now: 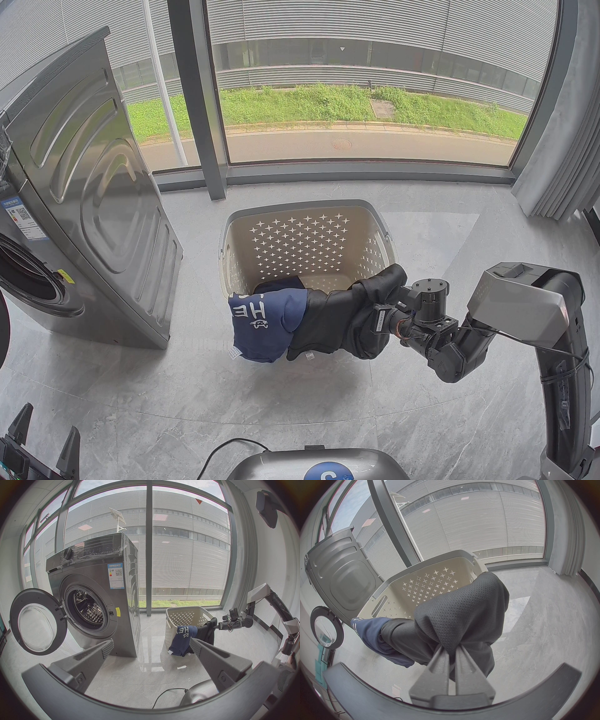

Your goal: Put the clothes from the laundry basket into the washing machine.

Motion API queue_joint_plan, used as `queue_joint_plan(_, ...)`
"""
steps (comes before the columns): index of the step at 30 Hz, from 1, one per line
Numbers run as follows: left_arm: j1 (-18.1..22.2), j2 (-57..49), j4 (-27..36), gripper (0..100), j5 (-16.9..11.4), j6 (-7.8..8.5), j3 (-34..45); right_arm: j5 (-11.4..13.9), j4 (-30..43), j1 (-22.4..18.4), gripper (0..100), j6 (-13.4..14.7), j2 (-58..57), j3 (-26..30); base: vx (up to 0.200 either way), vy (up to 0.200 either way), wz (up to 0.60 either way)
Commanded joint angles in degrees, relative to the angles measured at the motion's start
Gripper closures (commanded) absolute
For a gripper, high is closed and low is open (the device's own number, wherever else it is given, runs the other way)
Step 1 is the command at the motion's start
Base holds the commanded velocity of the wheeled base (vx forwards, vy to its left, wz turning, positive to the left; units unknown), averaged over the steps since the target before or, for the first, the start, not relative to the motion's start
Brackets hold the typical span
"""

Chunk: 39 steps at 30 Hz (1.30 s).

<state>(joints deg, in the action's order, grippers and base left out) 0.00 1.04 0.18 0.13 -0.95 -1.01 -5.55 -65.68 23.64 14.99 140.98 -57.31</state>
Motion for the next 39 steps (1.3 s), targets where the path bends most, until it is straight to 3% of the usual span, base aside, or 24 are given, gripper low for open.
queue_joint_plan(1, 0.00, -0.77, -0.01, 0, 0.04, -0.02, 0.84, 0.01, -0.41, 0.62, 100, 0.03, -0.53, 0.44, 0.000, 0.000, 0.00)
queue_joint_plan(9, 0.00, -0.77, -0.01, 0, 0.04, -0.02, 0.84, 0.01, -2.87, 1.50, 100, -0.05, -5.28, 5.98, 0.000, 0.000, 0.00)
queue_joint_plan(17, 0.00, -0.77, -0.01, 0, 0.04, -0.02, 0.84, 0.19, -5.16, 2.29, 100, -0.05, -18.64, 13.36, 0.000, 0.000, 0.00)
queue_joint_plan(25, 0.00, -0.77, -0.01, 0, 0.04, -0.02, 0.84, 0.45, -4.45, 3.70, 100, 1.09, -30.15, 14.59, 0.000, 0.000, 0.00)
queue_joint_plan(29, 0.00, -0.77, -0.01, 0, 0.04, -0.02, 0.84, 0.27, -4.28, 4.66, 100, 3.99, -36.92, 15.91, 0.000, 0.000, 0.00)
queue_joint_plan(39, 0.00, -0.77, -0.01, 0, 0.04, -0.02, 0.84, -0.96, -4.81, 9.67, 100, 3.55, -46.06, 19.95, 0.000, 0.000, 0.00)
